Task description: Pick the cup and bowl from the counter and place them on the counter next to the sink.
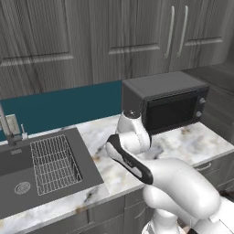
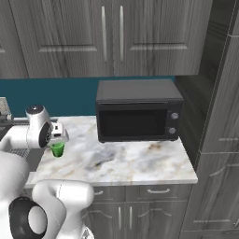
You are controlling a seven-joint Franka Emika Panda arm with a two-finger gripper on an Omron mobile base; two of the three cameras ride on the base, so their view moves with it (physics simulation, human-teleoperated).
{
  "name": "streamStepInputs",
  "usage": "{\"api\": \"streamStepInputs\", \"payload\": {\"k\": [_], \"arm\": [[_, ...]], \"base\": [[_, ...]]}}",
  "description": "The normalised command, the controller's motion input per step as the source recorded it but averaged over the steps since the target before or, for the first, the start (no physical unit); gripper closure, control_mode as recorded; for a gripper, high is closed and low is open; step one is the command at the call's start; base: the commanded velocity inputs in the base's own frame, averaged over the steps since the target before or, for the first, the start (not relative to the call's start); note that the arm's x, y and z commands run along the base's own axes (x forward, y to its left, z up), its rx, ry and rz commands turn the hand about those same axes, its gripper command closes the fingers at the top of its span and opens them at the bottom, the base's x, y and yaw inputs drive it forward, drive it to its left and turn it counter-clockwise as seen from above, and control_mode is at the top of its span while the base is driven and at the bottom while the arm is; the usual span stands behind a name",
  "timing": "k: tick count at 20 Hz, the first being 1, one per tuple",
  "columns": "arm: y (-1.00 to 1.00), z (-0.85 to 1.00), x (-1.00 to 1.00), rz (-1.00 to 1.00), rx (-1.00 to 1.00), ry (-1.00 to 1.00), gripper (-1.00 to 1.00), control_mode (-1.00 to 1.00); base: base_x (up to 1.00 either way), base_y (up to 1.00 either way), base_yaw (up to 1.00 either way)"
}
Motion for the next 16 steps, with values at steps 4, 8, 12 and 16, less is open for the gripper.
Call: {"api": "streamStepInputs", "payload": {"k": [4,8,12,16], "arm": [[0.32,-0.37,0.01,0.00,0.00,0.00,1.00,-1.00],[0.23,-0.36,0.05,0.00,0.00,0.00,1.00,-1.00],[0.18,-0.34,0.09,0.00,0.00,0.00,1.00,-1.00],[0.16,-0.31,0.11,0.00,0.00,0.00,1.00,-1.00]], "base": [[0.00,0.00,0.00],[0.00,0.00,0.00],[0.00,0.00,0.00],[0.00,0.00,0.00]]}}
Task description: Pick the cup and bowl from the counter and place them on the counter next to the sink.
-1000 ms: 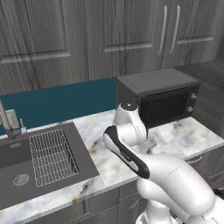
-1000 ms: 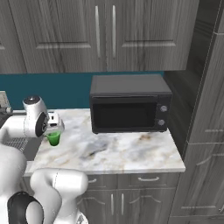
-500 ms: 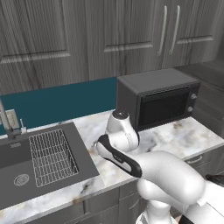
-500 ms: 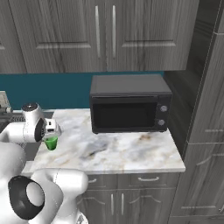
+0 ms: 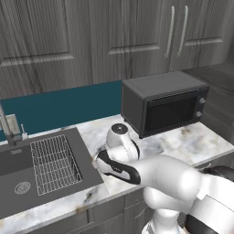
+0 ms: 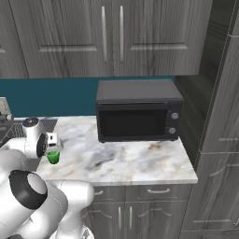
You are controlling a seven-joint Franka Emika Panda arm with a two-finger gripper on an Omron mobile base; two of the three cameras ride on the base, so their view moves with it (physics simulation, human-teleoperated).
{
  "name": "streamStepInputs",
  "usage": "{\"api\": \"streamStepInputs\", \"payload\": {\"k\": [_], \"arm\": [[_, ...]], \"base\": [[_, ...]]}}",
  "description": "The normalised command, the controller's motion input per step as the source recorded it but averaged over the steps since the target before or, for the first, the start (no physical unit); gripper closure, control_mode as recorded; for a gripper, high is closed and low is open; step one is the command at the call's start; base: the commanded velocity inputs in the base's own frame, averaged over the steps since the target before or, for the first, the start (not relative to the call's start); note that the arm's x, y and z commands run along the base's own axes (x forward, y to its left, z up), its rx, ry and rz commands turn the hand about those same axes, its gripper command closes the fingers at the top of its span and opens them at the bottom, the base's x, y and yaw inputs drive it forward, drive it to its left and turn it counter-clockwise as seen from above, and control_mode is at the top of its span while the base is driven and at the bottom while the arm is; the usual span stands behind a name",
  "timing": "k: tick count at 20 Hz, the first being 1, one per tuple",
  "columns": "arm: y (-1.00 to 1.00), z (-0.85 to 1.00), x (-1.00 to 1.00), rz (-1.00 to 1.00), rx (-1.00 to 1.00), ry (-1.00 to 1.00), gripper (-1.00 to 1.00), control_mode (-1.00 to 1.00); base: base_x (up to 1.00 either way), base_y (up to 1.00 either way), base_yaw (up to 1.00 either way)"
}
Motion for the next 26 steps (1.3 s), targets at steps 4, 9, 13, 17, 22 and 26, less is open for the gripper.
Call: {"api": "streamStepInputs", "payload": {"k": [4,9,13,17,22,26], "arm": [[0.11,-0.26,0.13,0.00,0.00,0.00,1.00,-1.00],[0.05,-0.14,0.02,0.00,0.00,0.00,1.00,-1.00],[0.00,0.00,0.00,0.00,0.00,0.00,1.00,-1.00],[0.00,0.00,0.00,0.00,0.00,0.00,1.00,-1.00],[0.00,0.00,0.00,0.00,0.00,0.00,-1.00,-1.00],[0.00,0.00,0.00,0.00,0.00,0.00,-1.00,-1.00]], "base": [[0.00,0.00,0.00],[0.00,0.00,0.00],[0.00,0.00,0.00],[0.00,0.00,0.00],[0.00,0.00,0.00],[0.00,0.00,0.00]]}}
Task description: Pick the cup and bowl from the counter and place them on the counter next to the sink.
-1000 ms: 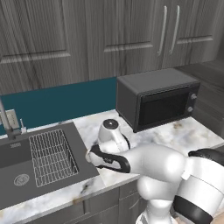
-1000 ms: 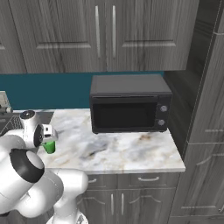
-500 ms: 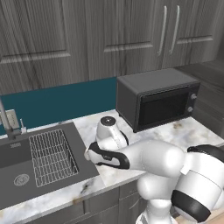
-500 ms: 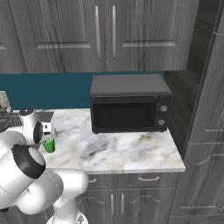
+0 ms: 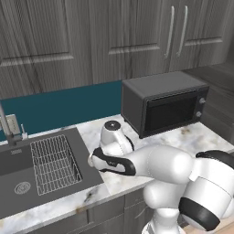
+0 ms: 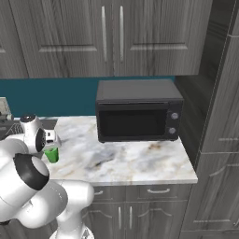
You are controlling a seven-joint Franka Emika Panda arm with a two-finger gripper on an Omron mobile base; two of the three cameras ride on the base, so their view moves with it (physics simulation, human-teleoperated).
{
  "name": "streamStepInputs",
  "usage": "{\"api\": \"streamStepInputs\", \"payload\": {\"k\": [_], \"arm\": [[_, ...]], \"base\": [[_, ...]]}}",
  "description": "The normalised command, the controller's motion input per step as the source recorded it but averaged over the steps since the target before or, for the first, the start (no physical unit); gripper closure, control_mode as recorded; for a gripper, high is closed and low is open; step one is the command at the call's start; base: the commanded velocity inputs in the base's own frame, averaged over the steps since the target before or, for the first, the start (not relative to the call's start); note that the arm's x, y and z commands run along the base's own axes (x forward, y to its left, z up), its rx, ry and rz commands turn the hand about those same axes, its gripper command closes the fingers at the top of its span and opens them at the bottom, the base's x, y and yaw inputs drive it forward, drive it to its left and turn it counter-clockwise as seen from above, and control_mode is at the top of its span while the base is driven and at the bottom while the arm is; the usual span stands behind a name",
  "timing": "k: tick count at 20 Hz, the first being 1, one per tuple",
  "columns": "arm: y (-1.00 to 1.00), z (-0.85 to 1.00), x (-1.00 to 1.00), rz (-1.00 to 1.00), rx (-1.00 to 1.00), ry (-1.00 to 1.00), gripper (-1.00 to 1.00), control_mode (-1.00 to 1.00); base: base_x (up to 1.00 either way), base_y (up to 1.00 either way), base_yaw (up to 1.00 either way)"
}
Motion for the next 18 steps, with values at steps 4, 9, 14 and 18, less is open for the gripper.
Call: {"api": "streamStepInputs", "payload": {"k": [4,9,14,18], "arm": [[0.00,0.01,0.00,0.00,0.00,0.00,-1.00,-1.00],[0.00,0.09,0.00,0.00,0.00,0.00,-1.00,-1.00],[0.00,0.21,0.00,0.00,0.01,-0.03,-1.00,-1.00],[0.00,0.32,-0.06,0.00,0.03,-0.06,-1.00,-1.00]], "base": [[0.00,0.00,0.00],[0.00,0.00,0.00],[0.00,0.00,0.00],[0.00,0.00,0.00]]}}
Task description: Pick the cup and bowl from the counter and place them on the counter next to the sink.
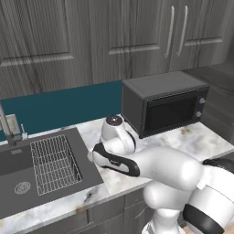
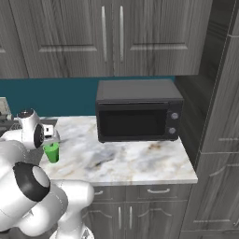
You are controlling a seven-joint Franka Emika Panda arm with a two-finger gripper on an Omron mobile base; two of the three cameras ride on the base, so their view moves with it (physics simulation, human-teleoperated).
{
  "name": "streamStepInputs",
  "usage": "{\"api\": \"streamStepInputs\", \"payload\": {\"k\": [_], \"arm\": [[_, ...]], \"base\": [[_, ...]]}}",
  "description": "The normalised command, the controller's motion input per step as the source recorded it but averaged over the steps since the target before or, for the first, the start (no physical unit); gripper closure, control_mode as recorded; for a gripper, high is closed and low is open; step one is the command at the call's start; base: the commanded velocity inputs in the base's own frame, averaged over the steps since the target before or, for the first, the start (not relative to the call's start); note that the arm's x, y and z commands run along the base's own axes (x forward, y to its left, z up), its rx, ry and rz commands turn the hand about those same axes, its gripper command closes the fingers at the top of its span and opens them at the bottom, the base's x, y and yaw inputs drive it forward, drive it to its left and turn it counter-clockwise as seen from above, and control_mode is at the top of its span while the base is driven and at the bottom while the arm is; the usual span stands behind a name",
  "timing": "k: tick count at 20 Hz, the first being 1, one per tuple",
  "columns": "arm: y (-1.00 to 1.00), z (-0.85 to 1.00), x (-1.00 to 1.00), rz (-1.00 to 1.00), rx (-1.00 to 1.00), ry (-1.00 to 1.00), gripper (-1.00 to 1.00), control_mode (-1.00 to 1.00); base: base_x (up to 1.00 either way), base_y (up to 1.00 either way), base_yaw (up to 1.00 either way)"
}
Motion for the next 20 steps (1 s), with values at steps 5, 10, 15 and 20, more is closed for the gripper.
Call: {"api": "streamStepInputs", "payload": {"k": [5,10,15,20], "arm": [[0.00,0.27,-0.19,0.00,0.04,-0.06,-1.00,-1.00],[-0.02,0.30,-0.48,0.00,0.09,-0.12,-1.00,-1.00],[-0.29,0.29,-0.64,-0.02,0.15,-0.15,-1.00,-1.00],[-0.61,0.46,-0.32,-0.07,0.18,-0.11,-1.00,-1.00]], "base": [[0.00,0.00,0.00],[0.00,0.00,0.00],[0.00,0.00,0.00],[0.00,0.00,0.00]]}}
